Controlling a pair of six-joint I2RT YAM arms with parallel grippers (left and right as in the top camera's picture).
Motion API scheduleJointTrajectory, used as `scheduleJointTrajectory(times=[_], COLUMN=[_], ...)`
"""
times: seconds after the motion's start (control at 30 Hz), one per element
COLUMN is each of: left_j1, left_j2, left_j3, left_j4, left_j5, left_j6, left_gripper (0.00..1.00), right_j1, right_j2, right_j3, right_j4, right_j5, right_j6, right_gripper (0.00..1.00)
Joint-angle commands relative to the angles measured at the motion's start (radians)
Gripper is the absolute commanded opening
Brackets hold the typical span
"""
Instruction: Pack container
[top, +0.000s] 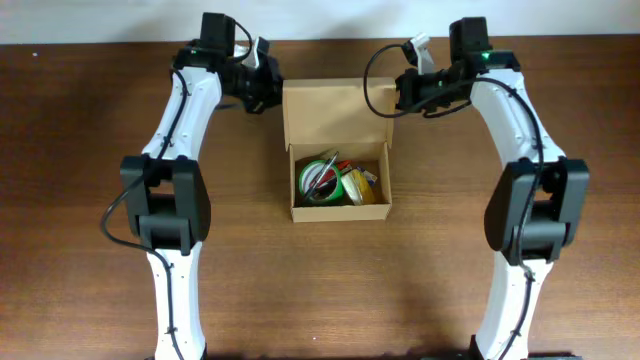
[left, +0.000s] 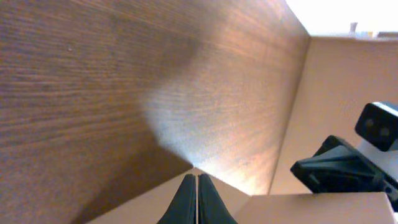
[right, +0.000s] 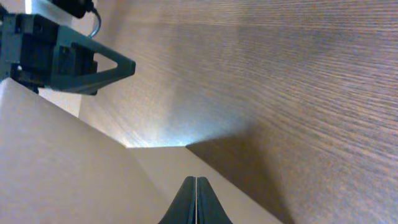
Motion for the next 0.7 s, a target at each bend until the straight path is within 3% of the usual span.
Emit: scheduleJointTrajectory(times=[0.0,0.33,0.67], left_j1=[0.003,-0.006,-0.047], left_j2=[0.005,0.005,0.005], left_j3=[0.072,0.212,0.238], left_j4=[-0.05,-0.28,-0.436], left_j5=[0.023,0.023,0.022], left_j6=[0.082,0.199,0.313], left_gripper=[0.02,0.02,0.02], right_j1=[0.005,0.005,0.029], right_j2=[-0.092,-0.206,-0.227], right_j3=[0.023,0.023,0.023], right_j4=[-0.026,-0.157,-0.387], right_j5=[0.028,0.096,0.169], right_j6=[-0.069,-0.139,-0.243], right_gripper=[0.03,0.04,0.03])
